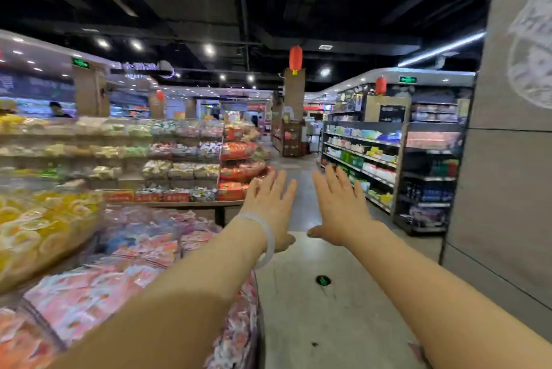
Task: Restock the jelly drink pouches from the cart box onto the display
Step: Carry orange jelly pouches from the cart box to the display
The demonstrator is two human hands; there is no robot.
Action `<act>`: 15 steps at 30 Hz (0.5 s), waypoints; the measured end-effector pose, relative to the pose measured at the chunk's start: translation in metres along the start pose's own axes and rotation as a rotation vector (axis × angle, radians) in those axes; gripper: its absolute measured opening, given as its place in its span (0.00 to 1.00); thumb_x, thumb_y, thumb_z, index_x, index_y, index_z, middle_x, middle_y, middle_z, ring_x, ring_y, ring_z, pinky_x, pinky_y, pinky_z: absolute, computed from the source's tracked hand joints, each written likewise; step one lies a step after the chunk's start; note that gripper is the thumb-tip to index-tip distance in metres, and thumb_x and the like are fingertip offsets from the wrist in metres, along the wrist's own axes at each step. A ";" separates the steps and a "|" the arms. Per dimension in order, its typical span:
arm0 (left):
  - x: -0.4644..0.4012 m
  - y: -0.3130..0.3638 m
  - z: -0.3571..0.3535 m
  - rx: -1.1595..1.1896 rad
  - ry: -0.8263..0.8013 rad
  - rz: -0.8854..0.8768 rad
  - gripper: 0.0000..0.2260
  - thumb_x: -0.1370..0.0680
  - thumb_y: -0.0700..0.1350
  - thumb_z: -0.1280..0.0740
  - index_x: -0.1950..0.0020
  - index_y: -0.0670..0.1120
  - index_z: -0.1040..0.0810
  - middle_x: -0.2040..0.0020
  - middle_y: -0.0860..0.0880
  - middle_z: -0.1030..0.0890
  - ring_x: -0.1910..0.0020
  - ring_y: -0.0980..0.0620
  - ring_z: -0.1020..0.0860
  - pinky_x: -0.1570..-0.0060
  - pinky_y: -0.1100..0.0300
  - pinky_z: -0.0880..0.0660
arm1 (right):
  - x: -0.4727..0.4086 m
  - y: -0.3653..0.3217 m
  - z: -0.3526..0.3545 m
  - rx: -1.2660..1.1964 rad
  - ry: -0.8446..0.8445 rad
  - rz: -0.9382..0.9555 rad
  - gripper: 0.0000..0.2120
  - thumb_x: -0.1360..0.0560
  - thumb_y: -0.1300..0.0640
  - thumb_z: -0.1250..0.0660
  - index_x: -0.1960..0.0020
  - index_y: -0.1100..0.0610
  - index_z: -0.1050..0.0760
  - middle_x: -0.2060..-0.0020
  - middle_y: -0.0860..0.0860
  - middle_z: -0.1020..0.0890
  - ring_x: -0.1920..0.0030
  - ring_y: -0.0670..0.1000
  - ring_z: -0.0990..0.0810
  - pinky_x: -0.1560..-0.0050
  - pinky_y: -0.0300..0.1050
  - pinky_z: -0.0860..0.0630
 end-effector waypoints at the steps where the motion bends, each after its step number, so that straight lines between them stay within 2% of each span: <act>1: -0.008 0.030 -0.008 -0.009 -0.035 -0.046 0.43 0.24 0.58 0.37 0.23 0.46 0.64 0.23 0.45 0.65 0.24 0.44 0.64 0.25 0.44 0.60 | 0.014 0.028 -0.006 0.029 -0.031 -0.061 0.51 0.28 0.41 0.32 0.23 0.54 0.66 0.24 0.55 0.64 0.23 0.57 0.64 0.25 0.58 0.59; 9: -0.057 0.289 -0.063 0.124 -0.116 -0.320 0.42 0.24 0.58 0.37 0.23 0.46 0.61 0.22 0.45 0.63 0.23 0.45 0.63 0.25 0.46 0.59 | 0.121 0.264 -0.065 0.047 -0.174 -0.383 0.53 0.30 0.41 0.30 0.23 0.55 0.64 0.23 0.56 0.62 0.23 0.58 0.63 0.24 0.58 0.57; 15: -0.079 0.481 -0.073 0.212 -0.147 -0.534 0.44 0.25 0.60 0.36 0.23 0.46 0.63 0.23 0.45 0.64 0.24 0.46 0.64 0.25 0.46 0.59 | 0.216 0.416 -0.088 0.086 -0.275 -0.599 0.52 0.29 0.42 0.31 0.23 0.55 0.64 0.23 0.56 0.62 0.23 0.58 0.63 0.24 0.58 0.58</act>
Point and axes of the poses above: each hand's wrist, its own x-axis away from the middle knuckle, its own z-axis out of the back of the hand, y = z × x, the point moved 5 cm from there along -x, towards the middle knuckle
